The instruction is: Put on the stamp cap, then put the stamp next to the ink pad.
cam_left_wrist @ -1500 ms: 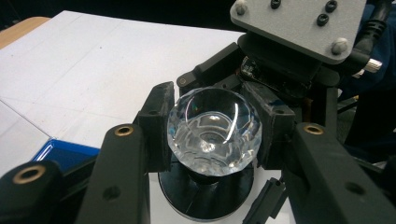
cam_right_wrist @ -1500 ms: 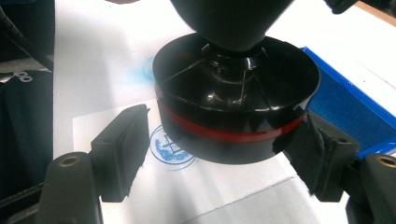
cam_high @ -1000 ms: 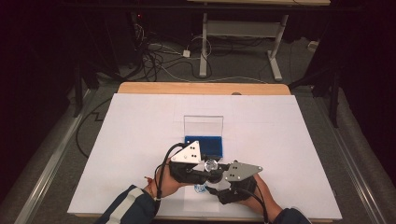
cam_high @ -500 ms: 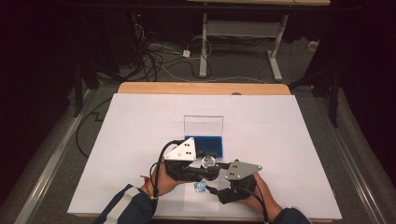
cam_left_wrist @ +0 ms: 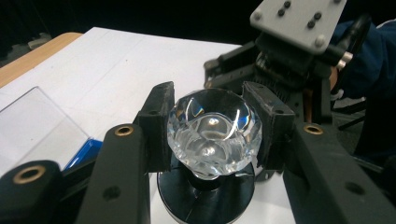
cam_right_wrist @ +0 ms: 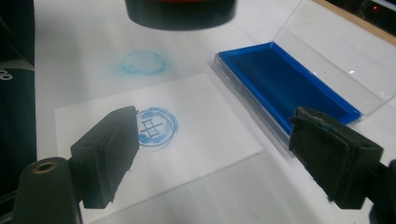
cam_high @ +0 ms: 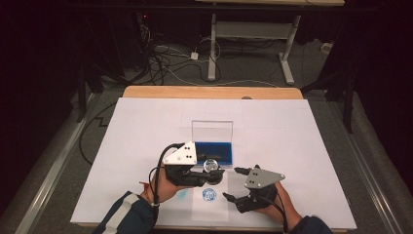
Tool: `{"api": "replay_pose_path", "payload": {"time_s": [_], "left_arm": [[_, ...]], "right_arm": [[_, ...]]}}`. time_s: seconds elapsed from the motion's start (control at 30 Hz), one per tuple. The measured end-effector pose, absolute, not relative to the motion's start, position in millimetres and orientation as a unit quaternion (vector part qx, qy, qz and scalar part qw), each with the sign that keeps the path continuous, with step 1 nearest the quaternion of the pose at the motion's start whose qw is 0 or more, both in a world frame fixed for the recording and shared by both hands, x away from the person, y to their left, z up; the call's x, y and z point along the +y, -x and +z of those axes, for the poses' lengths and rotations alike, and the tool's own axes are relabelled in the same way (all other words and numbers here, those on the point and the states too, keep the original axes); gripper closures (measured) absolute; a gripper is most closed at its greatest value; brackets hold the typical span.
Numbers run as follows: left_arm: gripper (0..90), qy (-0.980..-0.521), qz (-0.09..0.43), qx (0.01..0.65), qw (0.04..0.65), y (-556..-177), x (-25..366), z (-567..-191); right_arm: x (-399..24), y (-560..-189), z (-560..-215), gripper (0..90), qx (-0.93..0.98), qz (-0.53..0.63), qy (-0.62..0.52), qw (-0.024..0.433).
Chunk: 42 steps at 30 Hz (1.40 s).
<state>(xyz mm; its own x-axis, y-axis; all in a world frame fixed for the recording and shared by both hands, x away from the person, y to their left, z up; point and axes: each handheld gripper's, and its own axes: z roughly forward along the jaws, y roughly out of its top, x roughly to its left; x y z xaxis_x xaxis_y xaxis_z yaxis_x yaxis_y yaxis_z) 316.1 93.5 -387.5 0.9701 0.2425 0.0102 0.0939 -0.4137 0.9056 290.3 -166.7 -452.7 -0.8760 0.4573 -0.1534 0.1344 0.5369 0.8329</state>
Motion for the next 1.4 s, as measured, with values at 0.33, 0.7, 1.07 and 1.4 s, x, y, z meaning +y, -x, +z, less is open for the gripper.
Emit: {"api": "replay_pose_path", "payload": {"time_s": [0.33,0.7,1.07,1.4], "left_arm": [[54.0,-0.839,0.069,0.109,0.529,-323,103,-390],[53.9,-0.839,0.078,0.115,0.526,-327,108,-388],[53.9,-0.837,0.087,0.122,0.527,-329,120,-384],[53.9,-0.835,0.098,0.130,0.526,-332,127,-380]], "right_arm": [[-189,-290,-447,17.1,0.851,0.449,-0.192,0.194],[-211,-283,-444,17.1,0.845,0.443,-0.198,0.225],[-229,-279,-443,17.2,0.841,0.438,-0.209,0.239],[-232,-277,-443,17.5,0.840,0.437,-0.209,0.243]]}}
